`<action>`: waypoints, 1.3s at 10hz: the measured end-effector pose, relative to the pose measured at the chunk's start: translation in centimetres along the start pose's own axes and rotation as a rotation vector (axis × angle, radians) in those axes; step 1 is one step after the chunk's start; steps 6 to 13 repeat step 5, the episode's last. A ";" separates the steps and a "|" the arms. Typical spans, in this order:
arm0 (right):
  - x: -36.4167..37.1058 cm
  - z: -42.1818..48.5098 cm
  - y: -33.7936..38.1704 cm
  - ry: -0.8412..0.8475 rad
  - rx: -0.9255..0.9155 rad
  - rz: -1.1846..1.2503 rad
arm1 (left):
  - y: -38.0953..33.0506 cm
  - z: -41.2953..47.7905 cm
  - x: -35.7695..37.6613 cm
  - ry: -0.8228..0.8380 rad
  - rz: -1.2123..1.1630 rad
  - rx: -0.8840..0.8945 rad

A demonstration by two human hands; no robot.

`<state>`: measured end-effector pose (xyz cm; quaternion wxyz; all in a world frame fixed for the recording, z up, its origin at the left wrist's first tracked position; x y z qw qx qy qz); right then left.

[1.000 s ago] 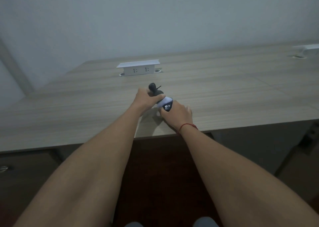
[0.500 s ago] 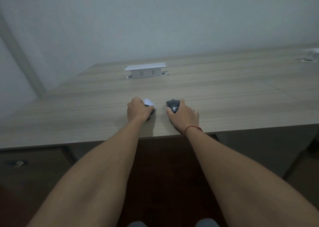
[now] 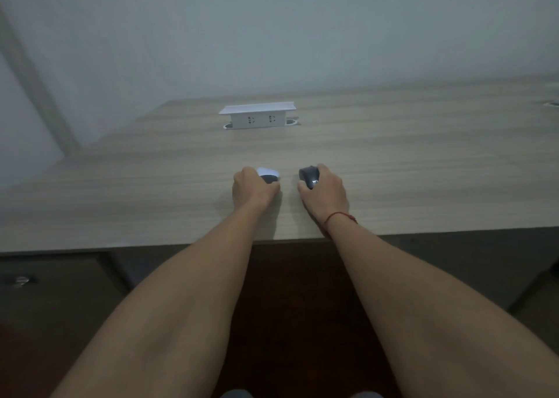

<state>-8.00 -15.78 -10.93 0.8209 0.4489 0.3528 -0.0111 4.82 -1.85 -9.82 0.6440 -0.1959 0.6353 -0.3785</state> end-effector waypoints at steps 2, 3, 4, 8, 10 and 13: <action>0.4 2.2 -0.8 -0.029 0.037 -0.020 | -0.7 1.4 1.4 -0.055 0.014 0.008; 0.6 2.9 -0.9 -0.036 0.032 -0.015 | -0.7 2.2 1.7 -0.064 -0.008 0.016; 0.3 2.0 -0.4 -0.021 0.013 -0.019 | -0.7 1.4 1.3 -0.054 0.000 0.039; 0.0 1.4 -0.3 -0.011 0.006 -0.050 | -0.9 -0.1 0.3 -0.072 0.077 0.063; 0.0 1.4 -0.3 -0.011 0.006 -0.050 | -0.9 -0.1 0.3 -0.072 0.077 0.063; 0.0 1.4 -0.3 -0.011 0.006 -0.050 | -0.9 -0.1 0.3 -0.072 0.077 0.063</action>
Point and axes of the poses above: each hand's wrist, its own z-axis towards the middle knuckle, its own x-axis out of the palm, y = z × x, the point moved 8 cm from there along z, towards the middle knuckle, and after that the axes turned 4 degrees about -x, right-handed, at the moved point
